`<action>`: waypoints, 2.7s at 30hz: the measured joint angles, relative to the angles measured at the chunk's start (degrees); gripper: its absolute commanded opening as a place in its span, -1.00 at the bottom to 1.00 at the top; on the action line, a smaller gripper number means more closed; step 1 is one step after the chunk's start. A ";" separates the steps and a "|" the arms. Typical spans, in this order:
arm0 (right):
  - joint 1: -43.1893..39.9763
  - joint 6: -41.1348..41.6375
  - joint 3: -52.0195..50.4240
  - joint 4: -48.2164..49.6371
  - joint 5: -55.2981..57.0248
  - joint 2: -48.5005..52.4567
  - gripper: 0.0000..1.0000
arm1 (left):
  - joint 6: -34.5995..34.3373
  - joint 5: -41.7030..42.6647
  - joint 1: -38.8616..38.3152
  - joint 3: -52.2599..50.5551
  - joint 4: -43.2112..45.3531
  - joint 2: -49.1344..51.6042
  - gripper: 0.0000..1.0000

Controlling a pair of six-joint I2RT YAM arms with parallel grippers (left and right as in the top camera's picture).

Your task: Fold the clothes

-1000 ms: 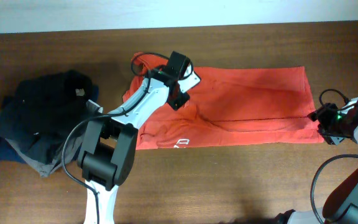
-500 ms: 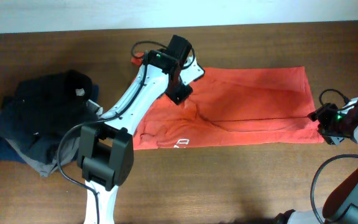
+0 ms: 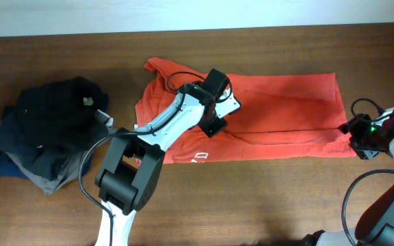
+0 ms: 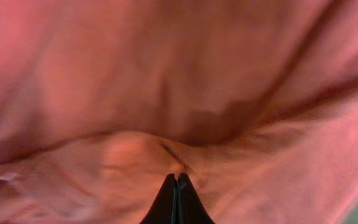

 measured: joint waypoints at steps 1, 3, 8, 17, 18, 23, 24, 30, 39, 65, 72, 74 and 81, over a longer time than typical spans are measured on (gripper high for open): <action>0.02 0.00 0.00 -0.11 0.00 0.00 0.25 | -0.11 -0.79 0.09 -0.07 0.66 0.00 -0.99; 0.02 0.00 0.00 -0.15 0.00 0.00 0.25 | -0.46 -2.29 0.24 -0.13 2.29 0.00 -0.99; 0.00 0.00 0.02 -0.59 0.00 0.00 0.25 | -0.68 -4.52 0.46 -0.22 5.22 0.04 -0.99; 0.02 0.02 0.00 -0.79 0.00 0.00 0.25 | -0.68 -10.82 0.63 0.15 8.28 2.71 -1.00; 0.02 -0.02 0.00 -0.81 0.00 0.00 0.25 | -0.68 -11.89 0.68 0.68 8.09 2.89 -0.99; 0.02 0.00 0.02 -1.20 0.00 0.00 0.25 | -0.68 -14.84 0.90 6.71 8.63 3.21 -0.99; 0.02 -0.04 0.00 -1.29 0.00 0.00 0.25 | -0.68 -15.13 1.03 7.96 8.92 3.21 -0.99; 0.00 -0.02 0.02 -1.46 0.00 0.00 0.25 | -2.23 -18.08 1.75 13.53 3.02 3.21 -0.87; 0.02 -4.17 0.02 -2.47 0.00 0.00 0.27 | -14.47 -19.43 7.67 28.55 -32.85 3.21 -0.69; 0.00 -2.71 0.13 8.46 3.15 11.15 -0.19 | -18.43 3.28 18.60 16.28 -41.29 3.23 -0.68; 0.00 -1.57 0.44 11.89 -2.05 11.78 -0.87 | -18.05 3.65 18.60 16.24 -39.45 3.23 -0.63; 0.00 -1.16 0.96 12.55 -4.02 11.78 -0.91 | -18.03 3.74 18.60 16.24 -39.28 3.23 -0.63; 0.00 2.54 3.67 17.73 -7.67 11.80 -0.90 | -18.03 3.74 18.60 16.24 -39.23 3.23 -0.63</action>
